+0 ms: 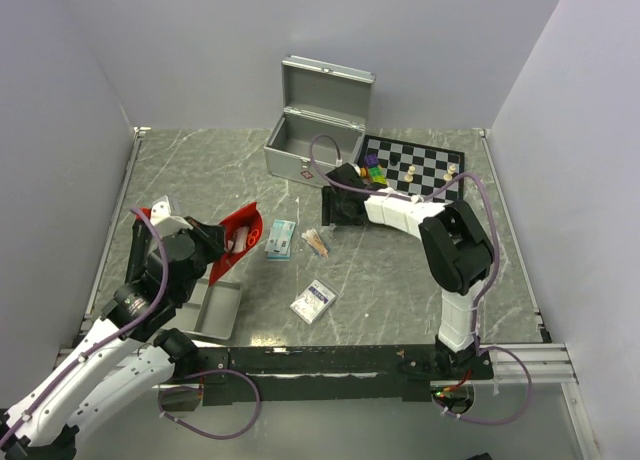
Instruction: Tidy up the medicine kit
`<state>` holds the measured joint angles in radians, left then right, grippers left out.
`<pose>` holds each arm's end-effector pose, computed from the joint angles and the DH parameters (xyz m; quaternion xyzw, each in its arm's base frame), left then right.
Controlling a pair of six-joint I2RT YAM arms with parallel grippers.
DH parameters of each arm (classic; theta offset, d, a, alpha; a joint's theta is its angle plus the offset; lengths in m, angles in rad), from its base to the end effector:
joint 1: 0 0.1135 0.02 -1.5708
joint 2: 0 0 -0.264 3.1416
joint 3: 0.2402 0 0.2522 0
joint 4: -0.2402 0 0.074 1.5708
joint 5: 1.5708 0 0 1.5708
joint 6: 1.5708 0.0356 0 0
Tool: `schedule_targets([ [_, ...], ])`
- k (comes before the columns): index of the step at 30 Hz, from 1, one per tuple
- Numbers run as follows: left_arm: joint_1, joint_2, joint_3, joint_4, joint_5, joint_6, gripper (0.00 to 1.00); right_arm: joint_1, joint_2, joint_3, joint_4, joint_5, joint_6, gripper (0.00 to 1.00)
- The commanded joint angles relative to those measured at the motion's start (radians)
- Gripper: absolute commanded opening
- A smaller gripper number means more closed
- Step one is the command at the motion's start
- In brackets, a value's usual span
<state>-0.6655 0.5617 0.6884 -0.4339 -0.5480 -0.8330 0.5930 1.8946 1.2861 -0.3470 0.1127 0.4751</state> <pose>0.1149 -0.0666 0.3130 -0.2242 0.7608 -0.2274 0.5650 0.3359 0.2216 0.1837 -0.0390 0.9509 0.1077 0.2876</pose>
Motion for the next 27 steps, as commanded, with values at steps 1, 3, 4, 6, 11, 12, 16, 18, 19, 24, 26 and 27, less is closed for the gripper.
schedule_targets([
  [1,-0.002,-0.008,0.008,0.029,-0.018,0.006,0.01,-0.022,0.041,0.058,0.013,-0.013,0.02,0.69],
  [3,-0.002,-0.003,0.005,0.03,-0.015,0.005,0.01,-0.024,0.061,0.07,0.006,-0.033,0.011,0.66],
  [4,-0.002,0.001,0.003,0.034,-0.013,0.005,0.01,-0.024,0.07,0.073,0.002,-0.042,0.007,0.63],
  [6,-0.002,0.006,0.002,0.035,-0.009,0.003,0.01,-0.025,0.083,0.071,0.003,-0.064,0.002,0.57],
  [11,-0.003,0.015,-0.001,0.043,0.002,0.002,0.01,-0.022,0.009,-0.01,0.068,-0.097,0.002,0.42],
  [12,-0.002,0.017,-0.004,0.047,0.003,0.0,0.01,-0.019,-0.014,-0.027,0.075,-0.103,0.002,0.39],
  [16,-0.002,0.032,-0.012,0.069,0.017,-0.009,0.01,-0.004,-0.155,-0.089,0.095,-0.149,0.01,0.36],
  [18,-0.002,0.047,-0.013,0.092,0.023,-0.02,0.01,0.024,-0.242,-0.109,0.094,-0.166,0.023,0.36],
  [19,-0.003,0.055,-0.015,0.107,0.029,-0.021,0.01,0.039,-0.28,-0.119,0.094,-0.177,0.026,0.35],
  [24,-0.003,0.135,-0.009,0.187,0.056,-0.032,0.01,0.123,-0.408,-0.111,0.079,-0.223,0.043,0.35],
  [26,-0.003,0.162,-0.009,0.216,0.062,-0.038,0.01,0.162,-0.433,-0.088,0.066,-0.243,0.046,0.35],
  [27,-0.003,0.173,-0.012,0.236,0.066,-0.037,0.01,0.174,-0.439,-0.071,0.063,-0.261,0.051,0.35],
])
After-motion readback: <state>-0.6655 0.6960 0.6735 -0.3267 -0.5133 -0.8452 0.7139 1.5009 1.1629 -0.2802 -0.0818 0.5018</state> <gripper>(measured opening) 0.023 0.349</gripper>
